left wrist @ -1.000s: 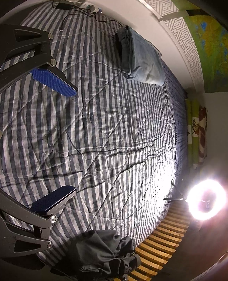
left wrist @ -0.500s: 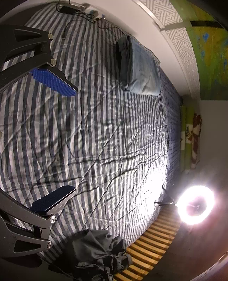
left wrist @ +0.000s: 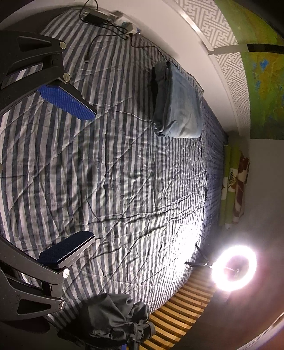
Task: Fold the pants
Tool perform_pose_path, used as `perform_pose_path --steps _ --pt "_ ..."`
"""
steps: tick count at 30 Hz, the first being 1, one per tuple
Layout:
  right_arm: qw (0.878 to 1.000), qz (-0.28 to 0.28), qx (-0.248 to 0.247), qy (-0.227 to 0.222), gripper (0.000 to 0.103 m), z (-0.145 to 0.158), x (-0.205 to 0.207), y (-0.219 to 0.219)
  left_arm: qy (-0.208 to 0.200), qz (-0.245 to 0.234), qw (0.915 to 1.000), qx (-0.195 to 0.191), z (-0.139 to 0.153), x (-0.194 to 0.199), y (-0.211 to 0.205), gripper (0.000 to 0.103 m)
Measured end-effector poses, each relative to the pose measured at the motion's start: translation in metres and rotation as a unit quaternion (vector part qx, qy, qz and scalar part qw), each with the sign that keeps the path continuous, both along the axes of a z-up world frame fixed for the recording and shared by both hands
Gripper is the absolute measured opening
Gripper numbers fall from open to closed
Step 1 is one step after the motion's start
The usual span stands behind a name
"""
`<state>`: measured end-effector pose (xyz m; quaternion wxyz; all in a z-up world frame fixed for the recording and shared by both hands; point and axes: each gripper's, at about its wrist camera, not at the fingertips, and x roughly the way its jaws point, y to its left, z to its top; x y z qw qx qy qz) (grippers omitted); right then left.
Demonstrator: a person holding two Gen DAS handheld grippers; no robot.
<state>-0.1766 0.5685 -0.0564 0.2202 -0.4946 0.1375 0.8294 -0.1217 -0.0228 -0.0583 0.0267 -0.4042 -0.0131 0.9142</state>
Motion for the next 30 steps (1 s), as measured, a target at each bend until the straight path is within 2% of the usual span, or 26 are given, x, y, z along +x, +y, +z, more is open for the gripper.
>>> perform_pose_path --steps 2,3,4,5,6,8,12,14,18,20,24,26,27,29,30 --pt "1.0 0.001 0.02 -0.024 0.07 -0.013 -0.007 -0.003 0.001 0.001 1.0 0.001 0.001 -0.001 -0.001 0.103" --pt "0.999 -0.005 0.031 -0.03 0.044 -0.017 -0.007 -0.009 0.003 0.001 1.0 0.001 0.001 -0.001 0.0 0.103" --pt "0.999 -0.008 0.032 -0.029 0.01 -0.018 -0.009 -0.011 0.005 0.002 1.0 0.001 0.002 -0.001 -0.001 0.103" --pt "1.0 -0.005 0.013 -0.019 0.002 -0.017 -0.01 -0.014 0.007 0.004 1.0 0.001 0.003 -0.001 -0.003 0.103" --pt "1.0 -0.006 -0.011 0.002 0.002 -0.011 -0.009 -0.019 0.008 0.007 0.9999 0.001 0.004 -0.002 -0.005 0.103" --pt "0.999 0.002 -0.024 0.038 0.002 0.001 -0.009 -0.042 0.01 0.014 0.9998 0.004 0.006 -0.005 -0.009 0.103" --pt "0.989 0.089 -0.058 0.106 0.002 0.032 -0.018 -0.139 0.021 0.031 0.9993 0.009 0.015 -0.008 -0.022 0.103" --pt "0.979 0.144 -0.066 0.125 0.002 0.044 -0.026 -0.193 0.031 0.045 0.9984 0.013 0.024 -0.006 -0.034 0.103" --pt "0.951 0.259 -0.084 0.147 0.002 0.062 -0.04 -0.317 0.048 0.083 0.9953 0.011 0.037 0.002 -0.066 0.103" --pt "0.933 0.308 -0.115 0.147 0.001 0.063 -0.044 -0.373 0.052 0.104 0.9931 0.013 0.041 0.005 -0.085 0.103" --pt "0.9 0.398 -0.121 0.127 0.001 0.055 -0.035 -0.473 0.054 0.142 0.9884 0.009 0.045 0.014 -0.12 0.103" --pt "0.888 0.428 -0.131 0.102 0.002 0.044 -0.032 -0.504 0.054 0.157 0.9862 0.004 0.046 0.018 -0.135 0.103" --pt "0.883 0.44 -0.14 0.088 0.005 0.036 -0.03 -0.516 0.054 0.16 0.9857 0.003 0.047 0.02 -0.141 0.103" --pt "0.874 0.456 -0.149 0.079 0.006 0.029 -0.026 -0.52 0.052 0.161 0.9855 0.002 0.045 0.021 -0.149 0.103" --pt "0.87 0.464 -0.146 0.079 0.011 0.027 -0.023 -0.52 0.05 0.16 0.9858 0.001 0.044 0.02 -0.15 0.103"
